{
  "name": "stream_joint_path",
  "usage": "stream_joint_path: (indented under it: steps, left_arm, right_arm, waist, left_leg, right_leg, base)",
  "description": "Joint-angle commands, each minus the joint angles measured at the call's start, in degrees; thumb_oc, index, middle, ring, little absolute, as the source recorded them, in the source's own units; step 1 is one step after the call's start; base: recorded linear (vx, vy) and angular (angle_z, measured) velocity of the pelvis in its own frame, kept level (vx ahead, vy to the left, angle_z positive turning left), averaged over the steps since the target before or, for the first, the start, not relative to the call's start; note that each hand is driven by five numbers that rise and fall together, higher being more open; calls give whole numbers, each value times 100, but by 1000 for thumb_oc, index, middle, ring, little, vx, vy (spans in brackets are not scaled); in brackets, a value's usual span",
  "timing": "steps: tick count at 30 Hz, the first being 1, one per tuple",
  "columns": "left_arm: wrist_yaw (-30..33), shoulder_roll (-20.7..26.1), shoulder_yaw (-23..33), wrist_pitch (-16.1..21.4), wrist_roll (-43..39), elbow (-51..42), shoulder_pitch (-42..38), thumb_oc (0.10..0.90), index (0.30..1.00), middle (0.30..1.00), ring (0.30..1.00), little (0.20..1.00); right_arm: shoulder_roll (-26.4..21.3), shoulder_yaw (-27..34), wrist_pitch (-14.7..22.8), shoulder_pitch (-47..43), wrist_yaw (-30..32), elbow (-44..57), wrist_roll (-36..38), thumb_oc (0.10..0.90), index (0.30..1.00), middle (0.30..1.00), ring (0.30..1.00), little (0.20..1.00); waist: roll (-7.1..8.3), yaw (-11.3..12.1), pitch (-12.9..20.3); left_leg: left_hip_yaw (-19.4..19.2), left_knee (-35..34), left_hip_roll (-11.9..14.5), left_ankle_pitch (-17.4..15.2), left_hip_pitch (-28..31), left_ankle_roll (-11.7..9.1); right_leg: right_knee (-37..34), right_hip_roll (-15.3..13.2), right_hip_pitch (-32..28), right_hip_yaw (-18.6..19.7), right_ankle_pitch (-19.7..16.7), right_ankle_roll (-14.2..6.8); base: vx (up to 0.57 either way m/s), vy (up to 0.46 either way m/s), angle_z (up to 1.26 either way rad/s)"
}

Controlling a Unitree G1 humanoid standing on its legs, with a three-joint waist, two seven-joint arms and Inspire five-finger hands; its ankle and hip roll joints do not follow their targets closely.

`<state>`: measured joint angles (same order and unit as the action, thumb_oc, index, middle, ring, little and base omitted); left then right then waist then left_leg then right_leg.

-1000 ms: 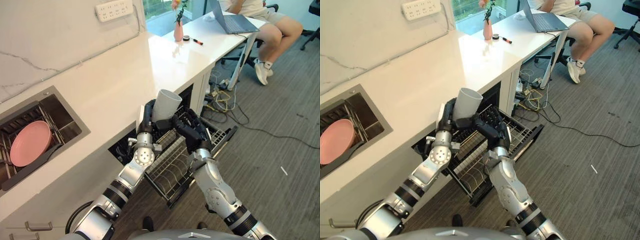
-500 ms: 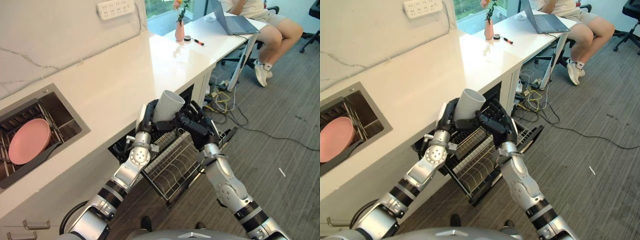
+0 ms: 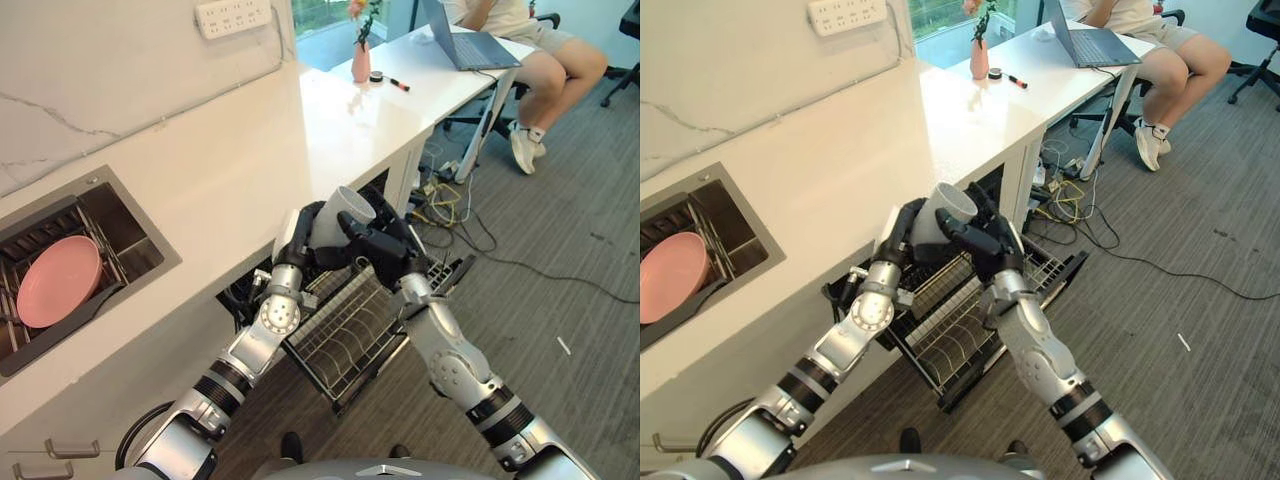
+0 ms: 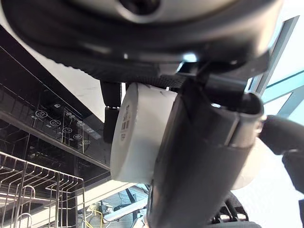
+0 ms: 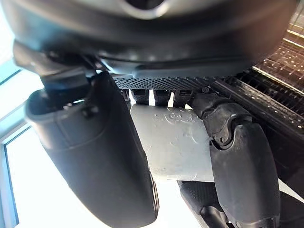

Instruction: Place the dishes in the dishwasher.

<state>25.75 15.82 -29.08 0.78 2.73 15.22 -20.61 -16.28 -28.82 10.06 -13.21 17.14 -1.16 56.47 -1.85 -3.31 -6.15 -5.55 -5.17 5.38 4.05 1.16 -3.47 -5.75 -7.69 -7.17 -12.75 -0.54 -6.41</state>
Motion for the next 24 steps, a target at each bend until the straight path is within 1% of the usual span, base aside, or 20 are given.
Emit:
stream_joint_path:
  steps: [1,4,7,10,11,13,14,15,16,18,24]
  left_arm:
    - [364,-163,-206,476,319,285,-1142,400,300,300,300,300]
    - [455,-216,-256,446,351,348,-1163,400,300,300,300,300]
    - [720,-364,-373,341,362,574,-1271,400,300,300,300,300]
    - [911,-489,-476,295,348,691,-1386,400,300,300,300,300]
    - [992,-558,-541,257,345,710,-1414,400,300,300,300,300]
    - [1073,-648,-654,252,377,778,-1476,400,300,300,300,300]
    - [1075,-649,-655,254,378,782,-1479,400,300,300,300,300]
    - [1140,-699,-718,229,393,816,-1523,400,300,300,300,300]
    - [1140,-699,-718,229,393,816,-1523,400,300,300,300,300]
    - [1181,-755,-828,226,462,862,-1597,400,300,300,300,300]
    - [1181,-769,-928,239,583,860,-1677,400,300,300,300,300]
  right_arm:
    - [372,-103,359,-865,76,306,-259,800,900,900,900,900]
    - [472,-151,364,-893,259,266,-408,800,900,900,900,900]
    - [735,-226,454,-944,757,189,-576,800,900,900,900,900]
    - [970,-319,502,-1008,1068,72,-595,800,900,900,900,900]
    - [1155,-380,534,-1101,1378,-86,-592,800,900,900,900,900]
    - [1351,-437,589,-1200,1576,-214,-608,800,900,900,900,900]
    - [1353,-436,590,-1203,1576,-217,-609,800,900,900,900,900]
    - [1500,-447,657,-1289,1735,-371,-564,800,900,900,900,900]
    - [1500,-447,657,-1289,1735,-371,-564,800,900,900,900,900]
    - [1708,-468,747,-1452,1883,-567,-521,800,900,900,900,900]
    - [1887,-451,880,-1553,1917,-736,-429,800,900,900,900,900]
  waist:
    - [219,137,278]
    - [222,142,269]
    - [210,137,260]
    - [200,137,248]
    - [194,155,249]
    - [188,165,246]
    - [190,164,244]
    - [185,178,247]
    - [185,178,247]
    - [176,192,248]
    - [164,216,246]
  left_leg:
    - [-243,17,211,-527,491,-281]
    - [-230,17,200,-533,487,-272]
    - [-203,17,188,-535,479,-254]
    - [-197,17,182,-532,466,-250]
    - [-187,17,174,-535,460,-246]
    - [-175,17,167,-535,460,-243]
    - [-174,17,167,-535,460,-243]
    - [-162,17,163,-535,459,-240]
    - [-162,17,163,-535,459,-240]
    - [-144,17,159,-533,459,-238]
    - [-131,17,156,-528,452,-239]
  right_leg:
    - [75,-251,-96,51,94,-268]
    - [75,-255,-98,55,77,-265]
    - [75,-258,-100,54,50,-252]
    - [75,-258,-102,56,43,-242]
    - [75,-260,-104,51,32,-239]
    - [75,-258,-104,39,32,-235]
    - [75,-259,-105,38,33,-235]
    - [75,-256,-109,36,31,-232]
    - [75,-256,-109,36,31,-232]
    - [75,-251,-110,32,41,-227]
    - [75,-256,-109,8,51,-233]
  base:
    - [0,0,0]
    - [0,0,0]
    - [0,0,0]
    - [0,0,0]
    - [0,0,0]
    - [0,0,0]
    - [0,0,0]
    - [0,0,0]
    - [0,0,0]
    - [0,0,0]
    - [1,0,1]
